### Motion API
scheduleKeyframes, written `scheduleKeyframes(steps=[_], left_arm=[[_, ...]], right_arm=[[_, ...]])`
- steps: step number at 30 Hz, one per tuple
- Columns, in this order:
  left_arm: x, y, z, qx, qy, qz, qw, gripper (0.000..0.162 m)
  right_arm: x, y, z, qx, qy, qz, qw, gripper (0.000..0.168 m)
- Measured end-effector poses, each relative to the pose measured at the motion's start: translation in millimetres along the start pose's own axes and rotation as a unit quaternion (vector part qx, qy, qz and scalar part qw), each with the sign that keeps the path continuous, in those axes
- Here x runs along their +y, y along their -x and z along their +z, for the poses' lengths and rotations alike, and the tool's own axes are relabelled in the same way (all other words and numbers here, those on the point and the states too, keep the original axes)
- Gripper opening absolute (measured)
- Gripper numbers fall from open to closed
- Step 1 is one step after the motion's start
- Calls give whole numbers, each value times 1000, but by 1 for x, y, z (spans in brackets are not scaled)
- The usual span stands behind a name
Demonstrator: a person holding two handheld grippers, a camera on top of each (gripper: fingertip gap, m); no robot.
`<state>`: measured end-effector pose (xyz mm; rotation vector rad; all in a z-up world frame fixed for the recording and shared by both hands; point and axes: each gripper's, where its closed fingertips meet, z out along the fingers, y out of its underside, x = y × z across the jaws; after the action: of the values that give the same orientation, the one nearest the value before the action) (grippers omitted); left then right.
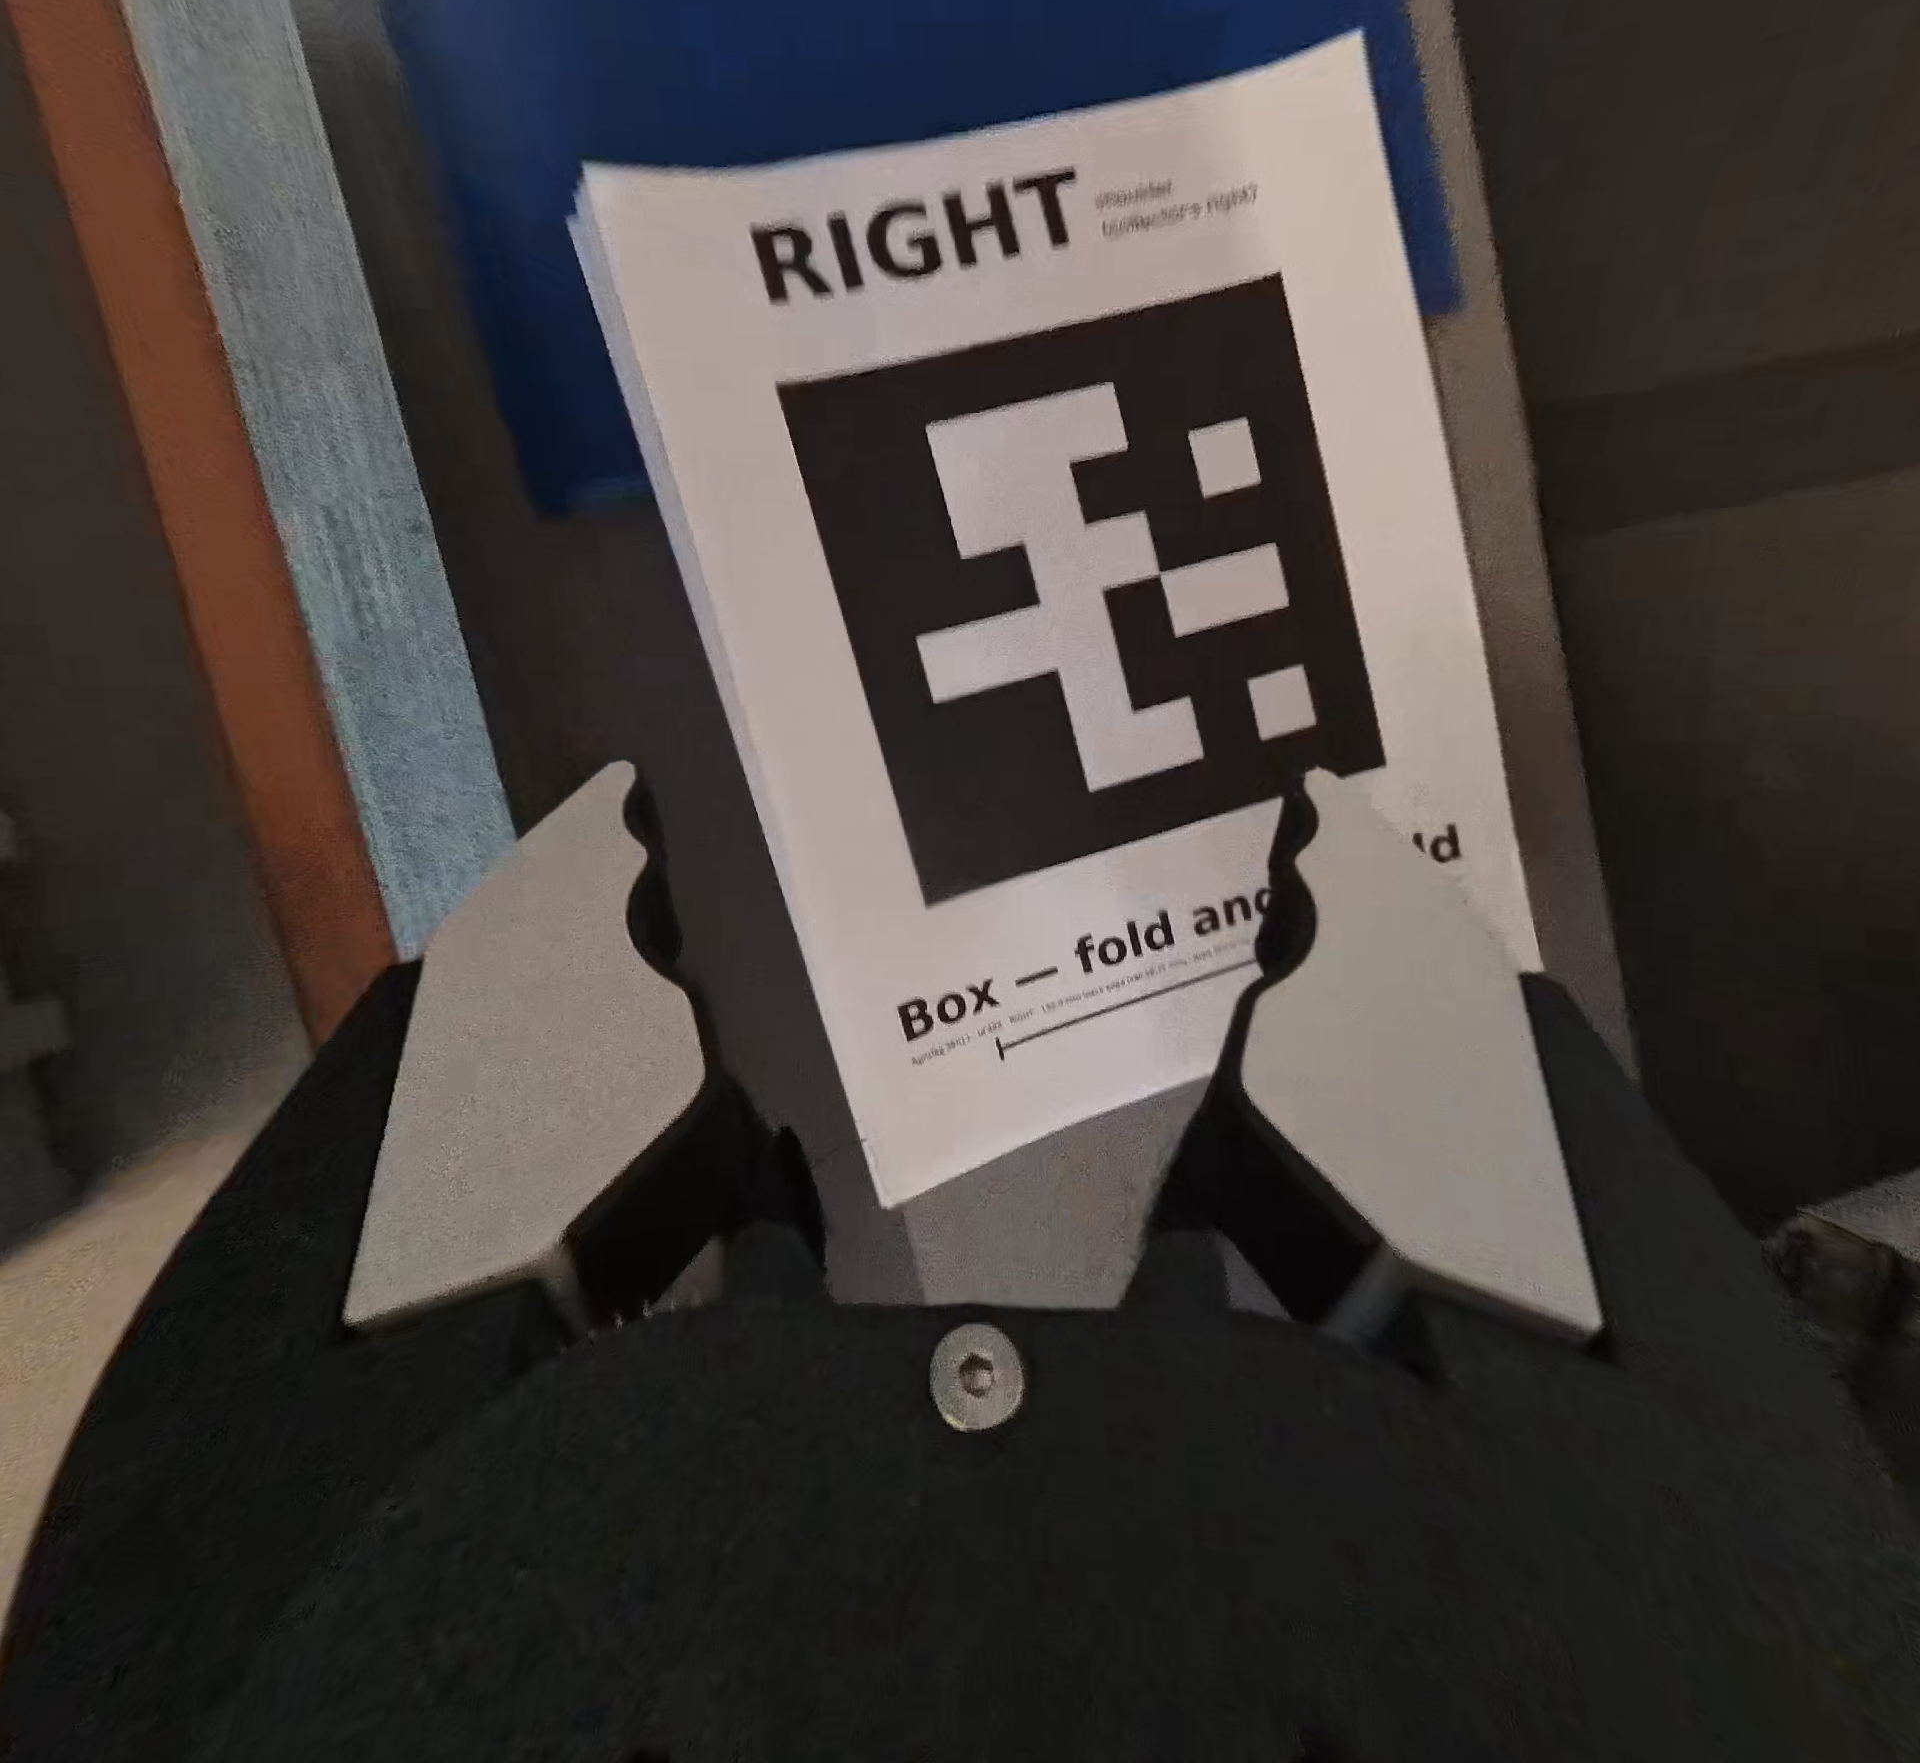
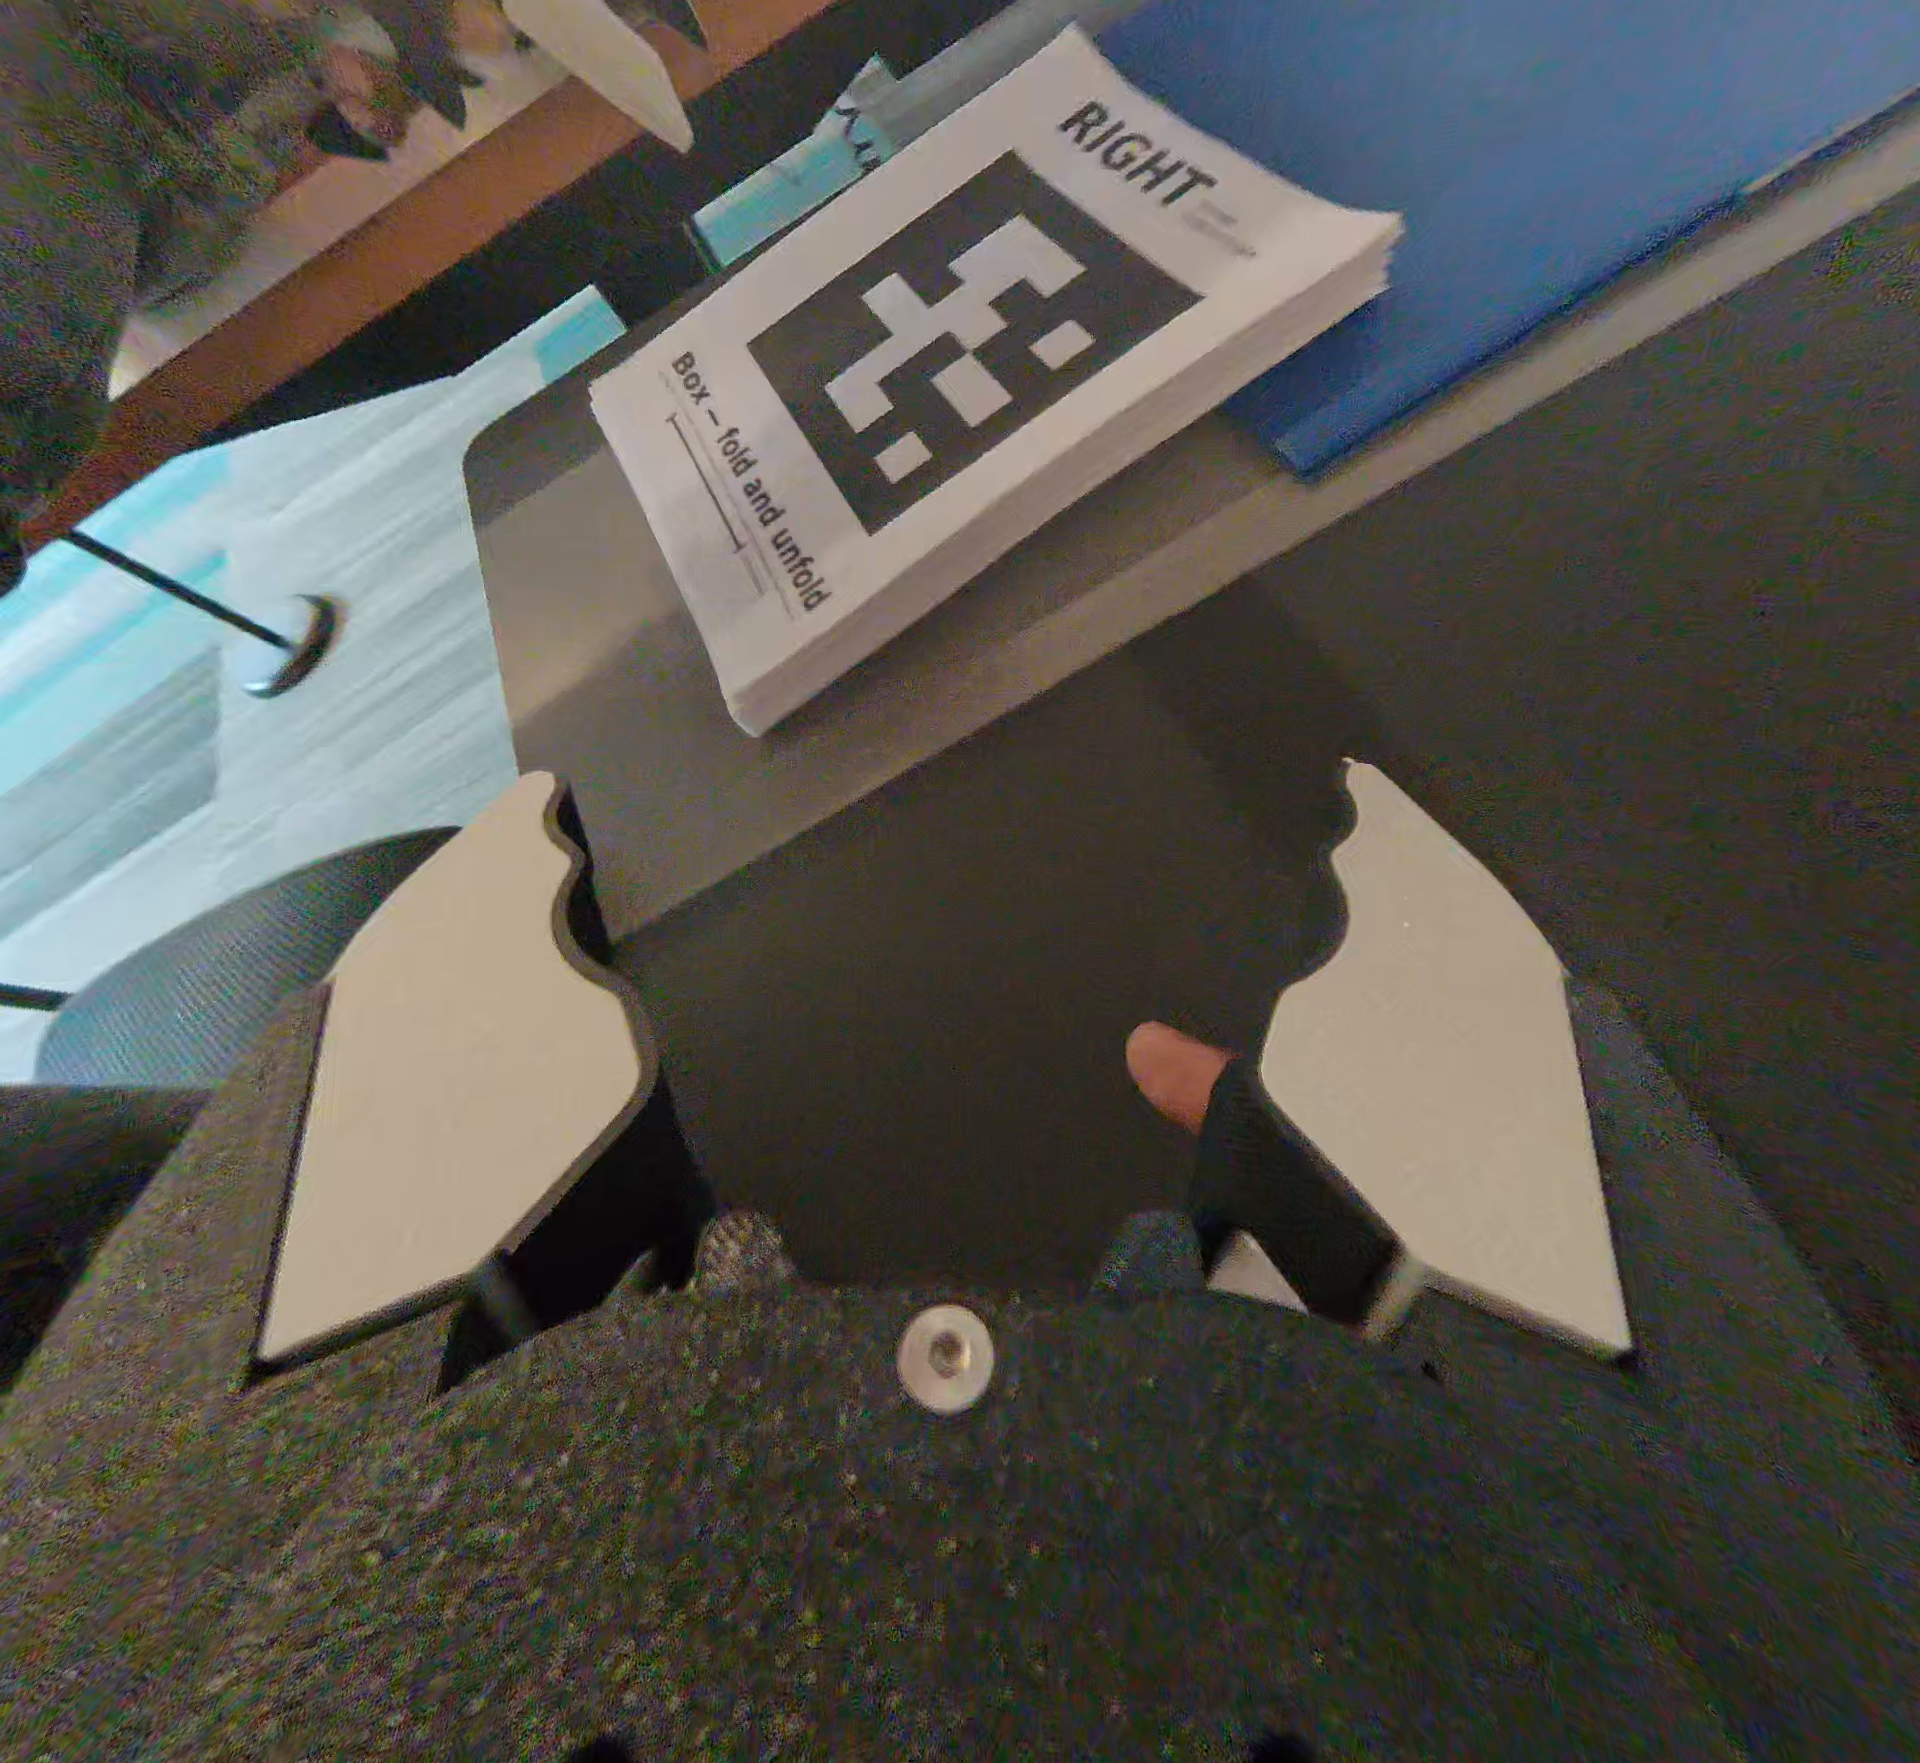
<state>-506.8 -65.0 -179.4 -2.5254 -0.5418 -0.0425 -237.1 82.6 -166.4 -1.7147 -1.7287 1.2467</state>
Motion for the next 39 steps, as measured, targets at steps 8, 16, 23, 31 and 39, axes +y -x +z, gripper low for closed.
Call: scheduleKeyframes(steps=[8,16,23,31,39], left_arm=[[45,26,27,0,41,-26,999,112],[59,25,53,25,73,-19,997,114],[66,25,67,65,86,-57,993,102],[57,19,70,90,107,-84,987,91],[49,27,73,111,99,-166,975,68]], right_arm=[[10,11,108,-51,60,93,993,124],[14,11,156,-46,56,112,991,115],[-5,10,173,-96,63,205,972,106],[-14,15,180,-171,102,337,920,88],[-9,11,187,-143,94,333,927,67]])
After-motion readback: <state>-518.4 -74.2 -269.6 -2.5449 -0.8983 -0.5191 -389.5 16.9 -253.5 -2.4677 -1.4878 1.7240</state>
